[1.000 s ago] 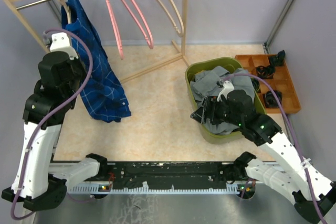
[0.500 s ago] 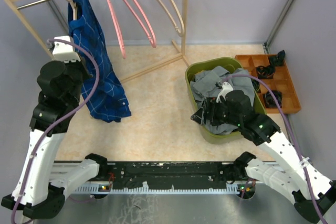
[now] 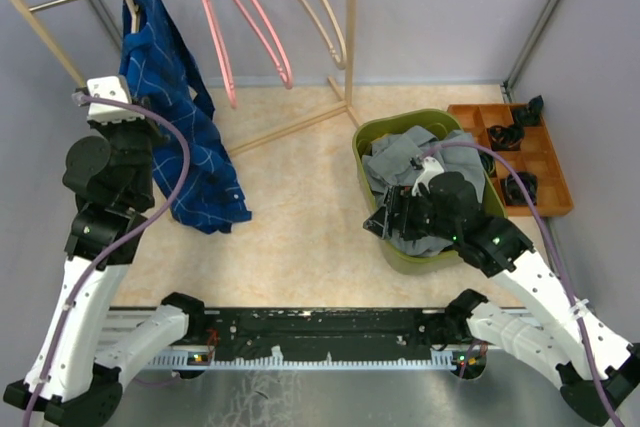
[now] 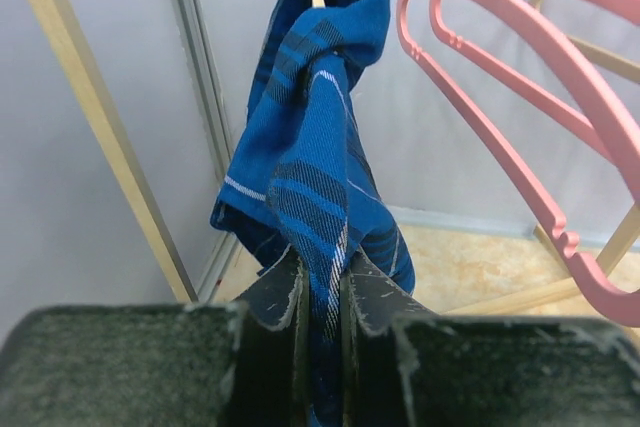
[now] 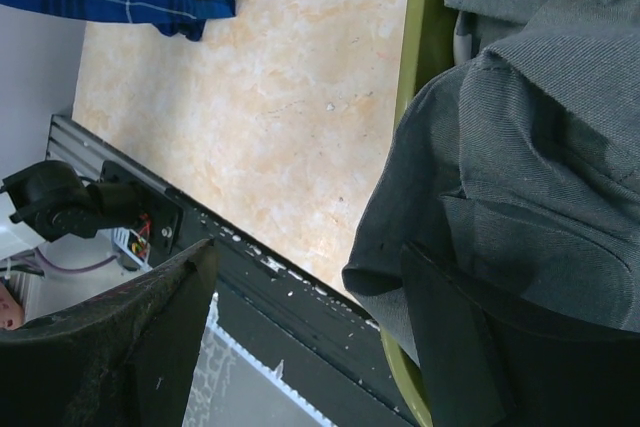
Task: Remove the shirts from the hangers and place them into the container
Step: Pick up the hanger from the clothesline.
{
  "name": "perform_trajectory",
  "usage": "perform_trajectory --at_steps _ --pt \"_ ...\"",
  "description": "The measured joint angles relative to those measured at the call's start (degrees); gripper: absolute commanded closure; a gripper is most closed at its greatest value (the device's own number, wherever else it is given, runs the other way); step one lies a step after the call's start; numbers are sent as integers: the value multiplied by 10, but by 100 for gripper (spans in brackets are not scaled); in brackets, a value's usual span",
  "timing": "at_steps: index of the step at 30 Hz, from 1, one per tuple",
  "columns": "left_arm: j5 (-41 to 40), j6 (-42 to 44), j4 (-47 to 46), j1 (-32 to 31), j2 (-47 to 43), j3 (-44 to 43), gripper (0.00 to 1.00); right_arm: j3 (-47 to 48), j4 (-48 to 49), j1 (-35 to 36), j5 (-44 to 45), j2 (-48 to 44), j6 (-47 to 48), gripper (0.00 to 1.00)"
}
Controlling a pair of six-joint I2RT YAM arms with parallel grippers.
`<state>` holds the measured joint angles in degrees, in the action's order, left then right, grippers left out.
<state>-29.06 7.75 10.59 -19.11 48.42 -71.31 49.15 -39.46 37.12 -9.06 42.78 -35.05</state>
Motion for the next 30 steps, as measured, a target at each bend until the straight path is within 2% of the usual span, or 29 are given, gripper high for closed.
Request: perform_trajectory --at_steps 11,16,22,30 --pt "0 -20 4 0 -83 28 100 0 0 0 0 12 -8 25" --pt "2 -24 -1 0 -94 31 100 0 0 0 -2 20 -11 25" --pt "27 -43 10 0 -100 29 100 0 0 0 -3 20 -12 25" --pt "71 -93 21 0 -172 63 100 0 4 0 -5 17 -12 25"
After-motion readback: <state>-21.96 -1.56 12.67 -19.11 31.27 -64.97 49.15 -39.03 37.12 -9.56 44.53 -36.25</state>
